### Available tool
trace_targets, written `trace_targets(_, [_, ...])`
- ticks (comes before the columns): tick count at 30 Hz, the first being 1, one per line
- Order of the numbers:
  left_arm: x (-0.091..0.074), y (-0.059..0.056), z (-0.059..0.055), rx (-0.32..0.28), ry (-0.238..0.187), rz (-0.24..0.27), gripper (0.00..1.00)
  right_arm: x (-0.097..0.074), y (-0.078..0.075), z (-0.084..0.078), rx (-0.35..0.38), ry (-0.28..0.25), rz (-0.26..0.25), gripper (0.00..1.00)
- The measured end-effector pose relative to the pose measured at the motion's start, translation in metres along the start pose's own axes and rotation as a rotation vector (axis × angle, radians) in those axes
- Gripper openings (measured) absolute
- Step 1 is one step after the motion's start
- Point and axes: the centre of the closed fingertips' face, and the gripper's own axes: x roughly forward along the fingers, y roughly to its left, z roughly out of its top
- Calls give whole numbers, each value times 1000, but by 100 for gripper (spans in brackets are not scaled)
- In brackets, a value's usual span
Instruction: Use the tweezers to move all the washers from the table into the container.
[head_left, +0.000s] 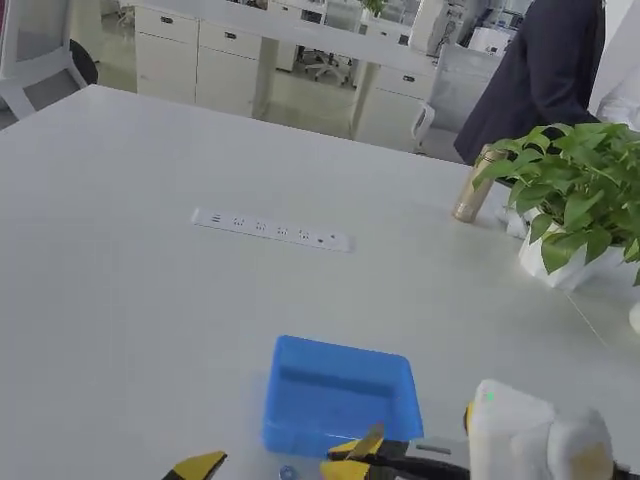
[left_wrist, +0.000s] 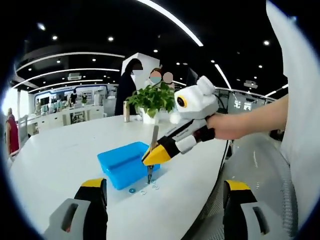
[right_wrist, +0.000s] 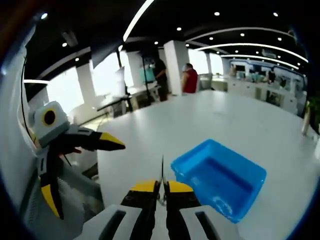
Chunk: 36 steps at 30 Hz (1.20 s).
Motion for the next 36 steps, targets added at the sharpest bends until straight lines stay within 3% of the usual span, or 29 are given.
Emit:
trace_targets(3, [5, -7, -8, 50, 43, -42, 99, -11, -21, 16, 52, -50, -47, 2])
trace_targets(5, [4, -7, -8, 67, 33, -39, 99, -15, -40, 20, 70, -62, -90, 2])
trace_targets(7, [3, -5, -5, 42, 13, -41, 98, -16, -61, 20, 90, -59, -136, 2])
trace_targets(11, [2, 0, -7, 12, 10, -25, 95, -14, -94, 12, 117, -17, -217, 2])
trace_targets(17, [0, 6, -7, 15, 10, 8, 94, 4, -126, -9, 143, 74, -249, 3])
trace_targets(19, [0, 6, -8, 6, 11, 10, 93, 10, -132, -16, 114, 113, -255, 3])
trace_targets(26, [0, 4, -10, 12, 20, 0, 92, 16, -135, -26, 99, 161, -261, 3])
trace_targets(33, [0, 7, -13, -3, 26, 10, 92, 11, -137, -28, 101, 153, -269, 3])
trace_targets(36, [0, 8, -14, -11, 30, 13, 92, 8, -133, -22, 121, 120, -258, 3])
